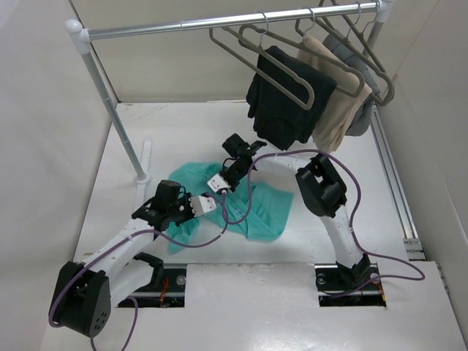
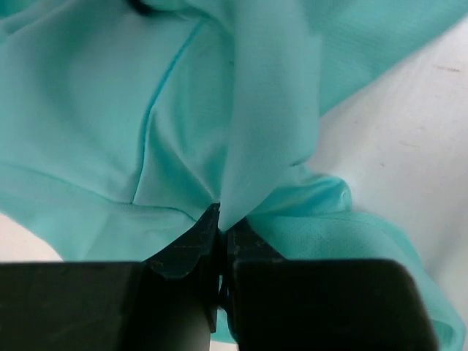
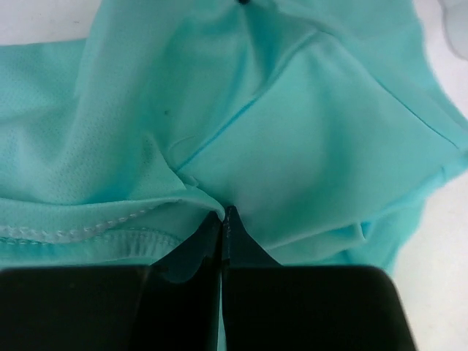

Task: Place the t-shirt on the hanger
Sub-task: Move the tshirt to the center of the board

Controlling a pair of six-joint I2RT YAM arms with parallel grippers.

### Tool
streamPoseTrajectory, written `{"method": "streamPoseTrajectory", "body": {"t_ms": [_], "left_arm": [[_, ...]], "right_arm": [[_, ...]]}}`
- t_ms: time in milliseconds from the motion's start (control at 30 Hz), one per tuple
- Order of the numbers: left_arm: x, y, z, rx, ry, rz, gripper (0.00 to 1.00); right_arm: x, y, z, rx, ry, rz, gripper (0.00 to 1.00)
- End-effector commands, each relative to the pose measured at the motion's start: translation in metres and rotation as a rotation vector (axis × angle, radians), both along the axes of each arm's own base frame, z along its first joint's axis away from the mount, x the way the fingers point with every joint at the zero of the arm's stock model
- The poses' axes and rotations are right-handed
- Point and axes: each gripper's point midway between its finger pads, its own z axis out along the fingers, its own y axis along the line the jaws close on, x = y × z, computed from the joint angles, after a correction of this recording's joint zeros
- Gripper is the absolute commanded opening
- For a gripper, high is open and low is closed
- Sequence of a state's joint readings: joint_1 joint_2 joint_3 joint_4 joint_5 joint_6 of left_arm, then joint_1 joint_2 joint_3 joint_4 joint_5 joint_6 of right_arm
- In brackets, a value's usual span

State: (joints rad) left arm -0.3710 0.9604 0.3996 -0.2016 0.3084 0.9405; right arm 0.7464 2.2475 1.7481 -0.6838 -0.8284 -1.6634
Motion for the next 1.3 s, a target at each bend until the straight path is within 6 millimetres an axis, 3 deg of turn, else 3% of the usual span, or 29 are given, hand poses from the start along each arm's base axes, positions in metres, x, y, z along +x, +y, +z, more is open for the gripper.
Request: {"method": "streamPoseTrajectory", "body": {"t_ms": [0,67,200,233,267,300,433,467,567,600,633,667,733,800,900,1000,1033,1167,1267], "left_arm": [[0.026,0.0,0.024,-0.044,-0.126,0.081,0.0],[0.045,0.012,0.037,-0.053,-0.199,0.224,0.0],[0.106,0.047,0.092,-0.145,-0.433,0.456,0.0],[0.126,0.069,0.117,-0.17,-0.472,0.531,0.0],[0.138,0.065,0.128,-0.213,-0.467,0.495,0.0],[0.156,0.065,0.141,-0.242,-0.448,0.486,0.0],[0.185,0.044,0.162,-0.253,-0.491,0.373,0.01],[0.196,0.026,0.182,-0.29,-0.539,0.344,0.12],[0.217,0.004,0.201,-0.362,-0.481,0.341,0.31],[0.215,-0.01,0.204,-0.431,-0.421,0.313,0.49],[0.212,-0.016,0.209,-0.447,-0.402,0.282,0.55],[0.204,-0.021,0.202,-0.449,-0.344,0.257,0.6],[0.187,-0.035,0.208,-0.495,-0.298,0.184,0.67],[0.164,-0.031,0.199,-0.522,-0.222,0.173,0.71],[0.122,-0.034,0.189,-0.563,-0.097,0.085,0.73],[0.078,-0.048,0.155,-0.49,0.014,-0.05,0.68],[0.061,-0.051,0.129,-0.449,0.089,-0.051,0.68],[0.036,-0.054,0.075,-0.379,0.24,0.006,0.66],[0.037,-0.05,0.06,-0.379,0.256,0.065,0.66]], "right_arm": [[-0.001,0.002,0.027,0.066,0.065,-0.015,0.0],[0.014,-0.005,0.044,0.108,0.05,-0.065,0.0],[0.016,-0.028,0.105,0.201,0.023,-0.145,0.0],[0.014,-0.033,0.115,0.201,0.003,-0.16,0.0],[0.017,-0.039,0.124,0.196,-0.043,-0.183,0.0],[0.007,-0.043,0.142,0.21,-0.081,-0.182,0.0],[-0.006,-0.048,0.173,0.242,-0.121,-0.222,0.0],[-0.007,-0.049,0.175,0.246,-0.107,-0.237,0.0],[-0.005,-0.046,0.196,0.297,-0.082,-0.29,0.0],[-0.002,-0.045,0.199,0.306,-0.081,-0.308,0.0],[0.009,-0.046,0.216,0.345,-0.118,-0.338,0.0],[0.011,-0.045,0.219,0.351,-0.096,-0.37,0.0],[0.023,-0.047,0.23,0.381,-0.106,-0.422,0.0],[0.028,-0.046,0.225,0.367,-0.077,-0.455,0.0],[0.043,-0.054,0.211,0.332,-0.053,-0.529,0.0],[0.05,-0.056,0.208,0.334,-0.03,-0.559,0.0],[0.051,-0.055,0.203,0.325,-0.023,-0.56,0.0],[0.049,-0.051,0.205,0.332,-0.027,-0.55,0.0],[0.046,-0.053,0.207,0.335,-0.029,-0.55,0.0]]}}
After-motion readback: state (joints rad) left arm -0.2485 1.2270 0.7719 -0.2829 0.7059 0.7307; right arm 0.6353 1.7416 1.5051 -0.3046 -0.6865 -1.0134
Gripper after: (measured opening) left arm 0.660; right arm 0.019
